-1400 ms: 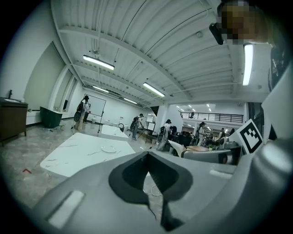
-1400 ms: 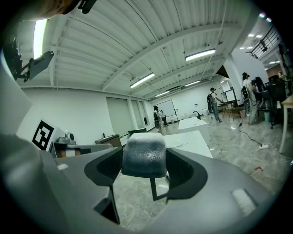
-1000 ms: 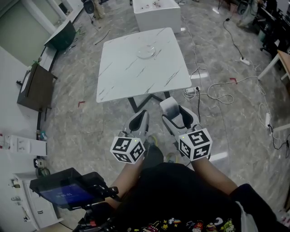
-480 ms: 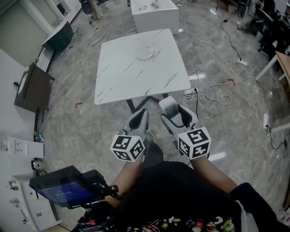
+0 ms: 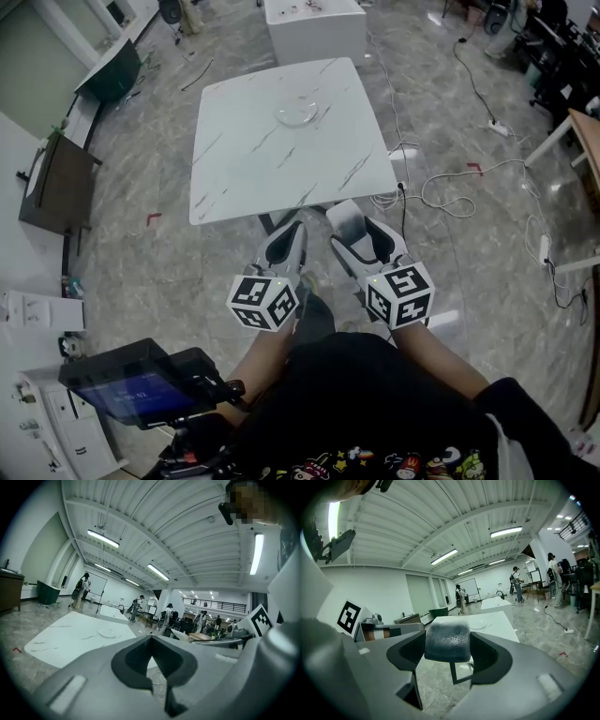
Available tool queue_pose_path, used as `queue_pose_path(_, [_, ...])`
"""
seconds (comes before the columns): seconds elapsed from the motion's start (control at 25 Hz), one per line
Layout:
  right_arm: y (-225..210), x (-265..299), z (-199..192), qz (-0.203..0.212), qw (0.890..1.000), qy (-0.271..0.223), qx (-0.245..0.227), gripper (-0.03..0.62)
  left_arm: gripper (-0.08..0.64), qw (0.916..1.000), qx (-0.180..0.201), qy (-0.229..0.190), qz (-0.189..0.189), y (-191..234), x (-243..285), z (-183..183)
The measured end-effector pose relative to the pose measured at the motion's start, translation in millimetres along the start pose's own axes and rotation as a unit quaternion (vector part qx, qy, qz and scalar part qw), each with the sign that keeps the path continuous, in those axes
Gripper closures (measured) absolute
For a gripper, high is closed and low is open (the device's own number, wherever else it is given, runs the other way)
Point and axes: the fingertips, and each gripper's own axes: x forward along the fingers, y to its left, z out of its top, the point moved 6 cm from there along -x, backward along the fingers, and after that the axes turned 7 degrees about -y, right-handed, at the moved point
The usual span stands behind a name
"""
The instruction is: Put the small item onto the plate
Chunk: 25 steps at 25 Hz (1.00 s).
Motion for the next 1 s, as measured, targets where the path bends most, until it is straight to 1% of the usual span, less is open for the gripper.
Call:
queue_pose_path(0.36, [-14.5, 70.8, 10.5, -0.018, 1.000, 0.019, 0.002, 0.272, 0.560, 0.9998, -0.011, 0.014, -0.007, 62.0, 45.8, 12.9])
queue_pose_path(0.84, [-25.4, 159.6, 19.5, -0.043, 0.998, 0.044, 0.010, 0.272, 0.560, 0.9979, -0.029, 0.046, -0.035, 136.9, 104.4, 21.8])
queue_pose_path(1.0, [-25.9, 193.7, 20.1, -0.055, 0.997, 0.048, 0.013, 0.272, 0.560, 0.9972, -0.033, 0.053, -0.042, 169.7, 119.9, 24.6])
